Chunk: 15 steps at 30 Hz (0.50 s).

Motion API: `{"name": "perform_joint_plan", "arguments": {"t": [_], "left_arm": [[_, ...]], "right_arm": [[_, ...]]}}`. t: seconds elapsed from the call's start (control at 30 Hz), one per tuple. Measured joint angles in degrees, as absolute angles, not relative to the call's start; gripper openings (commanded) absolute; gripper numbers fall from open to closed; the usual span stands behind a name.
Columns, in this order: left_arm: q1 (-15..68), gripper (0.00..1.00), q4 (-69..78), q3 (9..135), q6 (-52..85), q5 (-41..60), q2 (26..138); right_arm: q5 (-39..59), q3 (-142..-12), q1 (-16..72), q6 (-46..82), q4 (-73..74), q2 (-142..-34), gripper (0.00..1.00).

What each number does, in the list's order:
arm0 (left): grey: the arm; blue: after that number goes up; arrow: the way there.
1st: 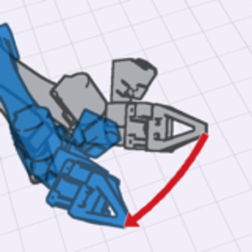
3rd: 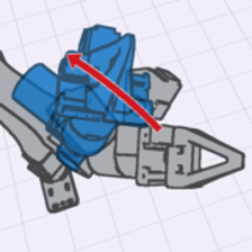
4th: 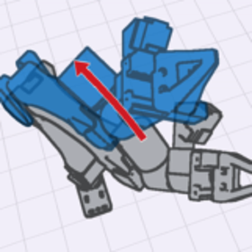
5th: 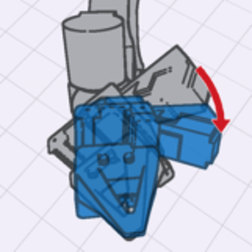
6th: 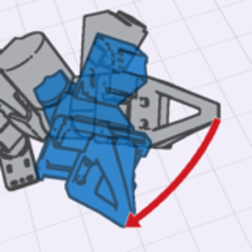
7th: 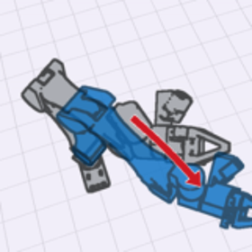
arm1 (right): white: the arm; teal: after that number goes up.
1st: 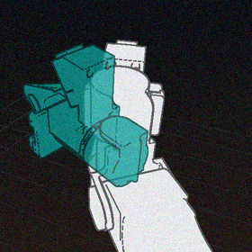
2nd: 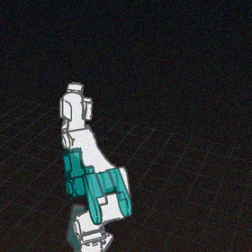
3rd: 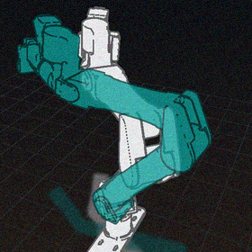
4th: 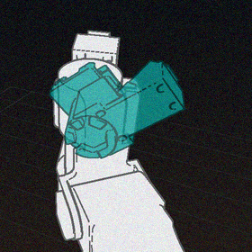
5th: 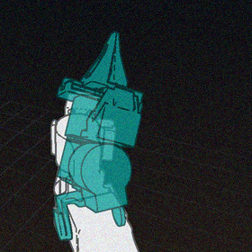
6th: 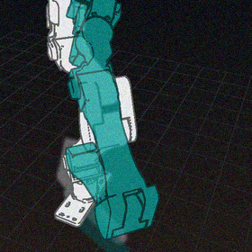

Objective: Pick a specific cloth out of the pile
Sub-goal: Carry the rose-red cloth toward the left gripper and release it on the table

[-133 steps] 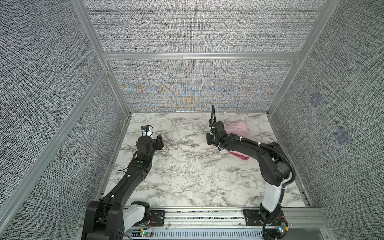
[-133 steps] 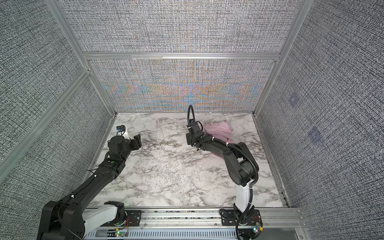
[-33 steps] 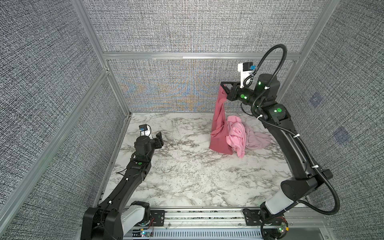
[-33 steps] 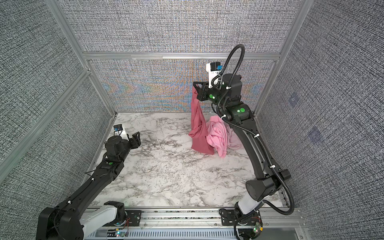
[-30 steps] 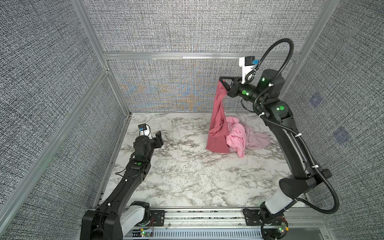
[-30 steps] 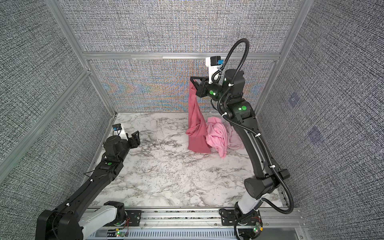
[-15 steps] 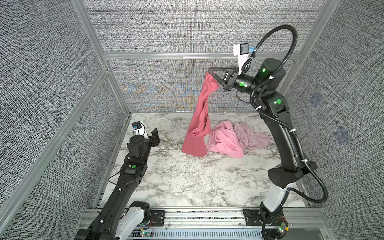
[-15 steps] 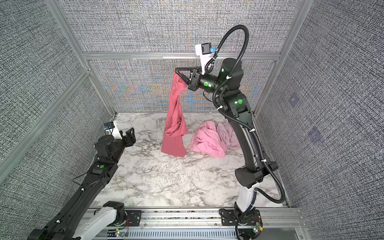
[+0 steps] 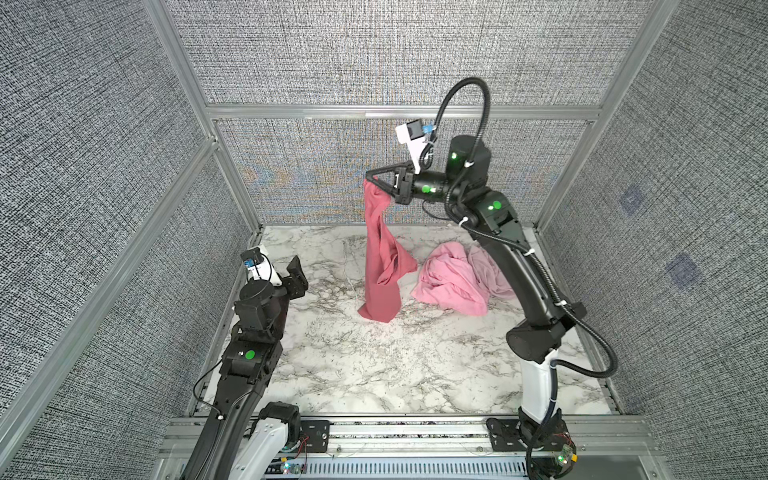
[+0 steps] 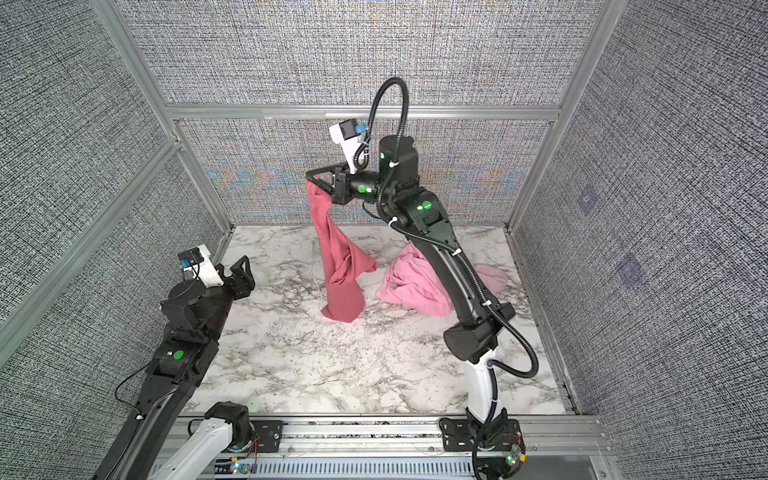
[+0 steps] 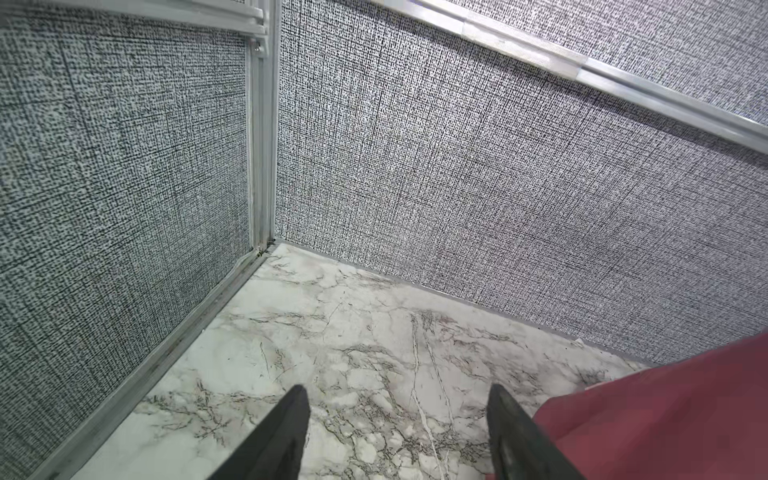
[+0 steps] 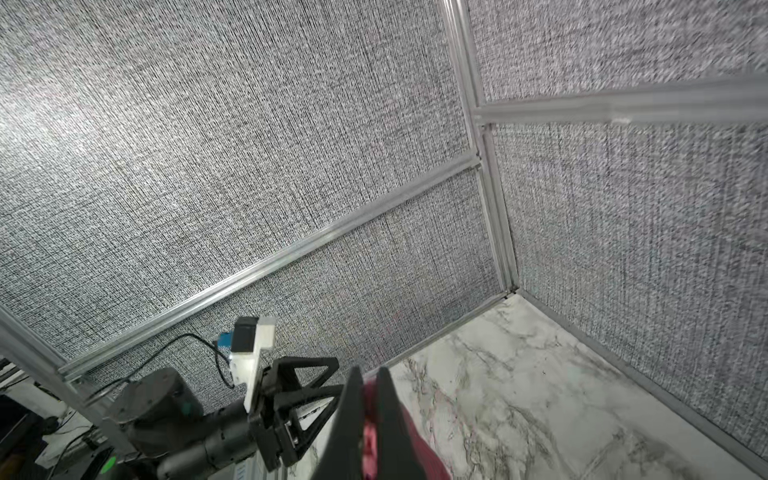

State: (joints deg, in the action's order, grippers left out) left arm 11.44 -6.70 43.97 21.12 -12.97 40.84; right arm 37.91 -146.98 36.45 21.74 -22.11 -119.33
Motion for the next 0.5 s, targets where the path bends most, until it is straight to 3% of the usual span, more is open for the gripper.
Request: {"name": "perform_joint_plan", "arguments": {"t": [0.37, 0.5], "left_arm": [[11.42, 0.70, -14.31, 43.13, 22.52, -12.27, 33.95], [11.42, 0.70, -15.92, 43.35, 22.55, -12.53, 32.53]], "right_arm": [[35.81, -151.83, 43.20, 29.89, -13.63, -138.58, 0.00], [34.28, -152.53, 45.71, 33.19, -9.58, -144.33, 0.24]]}}
